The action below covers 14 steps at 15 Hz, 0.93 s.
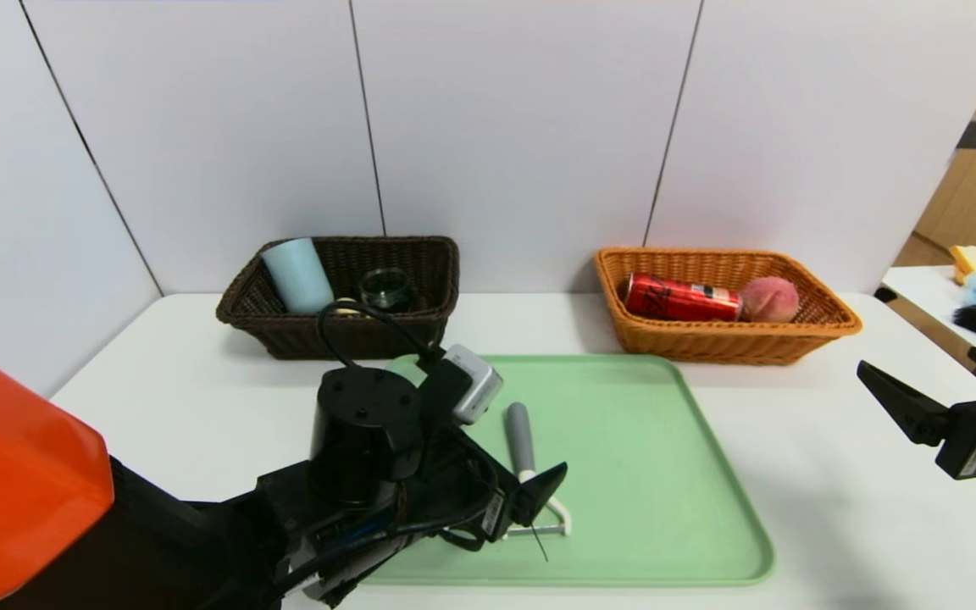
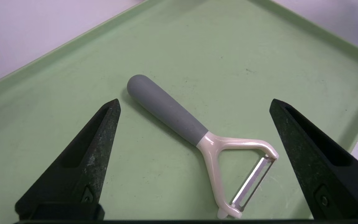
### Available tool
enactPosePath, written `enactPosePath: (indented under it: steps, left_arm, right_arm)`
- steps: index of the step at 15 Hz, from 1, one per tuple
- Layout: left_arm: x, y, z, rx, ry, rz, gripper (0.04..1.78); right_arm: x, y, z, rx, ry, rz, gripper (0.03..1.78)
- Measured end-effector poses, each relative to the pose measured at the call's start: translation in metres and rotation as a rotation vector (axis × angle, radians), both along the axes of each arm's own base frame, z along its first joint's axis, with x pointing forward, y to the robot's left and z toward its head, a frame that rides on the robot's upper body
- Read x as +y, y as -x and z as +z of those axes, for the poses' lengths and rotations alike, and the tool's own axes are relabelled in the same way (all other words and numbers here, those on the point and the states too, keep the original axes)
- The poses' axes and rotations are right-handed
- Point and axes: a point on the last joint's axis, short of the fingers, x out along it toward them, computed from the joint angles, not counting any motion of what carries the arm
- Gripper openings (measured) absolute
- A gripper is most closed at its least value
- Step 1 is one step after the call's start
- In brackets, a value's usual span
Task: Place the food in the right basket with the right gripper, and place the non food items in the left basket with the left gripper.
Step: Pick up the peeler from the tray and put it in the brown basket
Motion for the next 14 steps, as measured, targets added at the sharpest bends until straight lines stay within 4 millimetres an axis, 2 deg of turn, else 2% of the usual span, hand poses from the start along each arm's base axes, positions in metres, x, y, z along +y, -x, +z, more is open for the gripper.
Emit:
enactPosePath:
  steps: [3,6,10,12,14]
  left_arm:
    - [-0.007,-0.006,0.017,0.049,-0.067,0.011,1.69]
    - [-0.015,-0.014,0.056,0.140,-0.126,0.044,1.69]
    - [-0.029,-0.024,0.107,0.336,-0.137,0.176,1.69]
    - [-0.041,-0.021,0.113,0.470,-0.143,0.267,1.69]
    - [-0.053,-0.013,0.103,0.582,-0.154,0.350,1.69]
  right_arm:
    - [0.000,0.001,-0.002,0.006,0.001,-0.001,1.70]
    - [0.000,0.002,-0.003,0.007,0.000,0.000,1.70]
    - [0.000,0.006,-0.008,0.024,0.000,0.000,1.70]
    - [0.000,0.008,-0.010,0.029,-0.001,0.000,1.70]
    - [0.000,0.008,-0.010,0.029,-0.008,0.002,1.70]
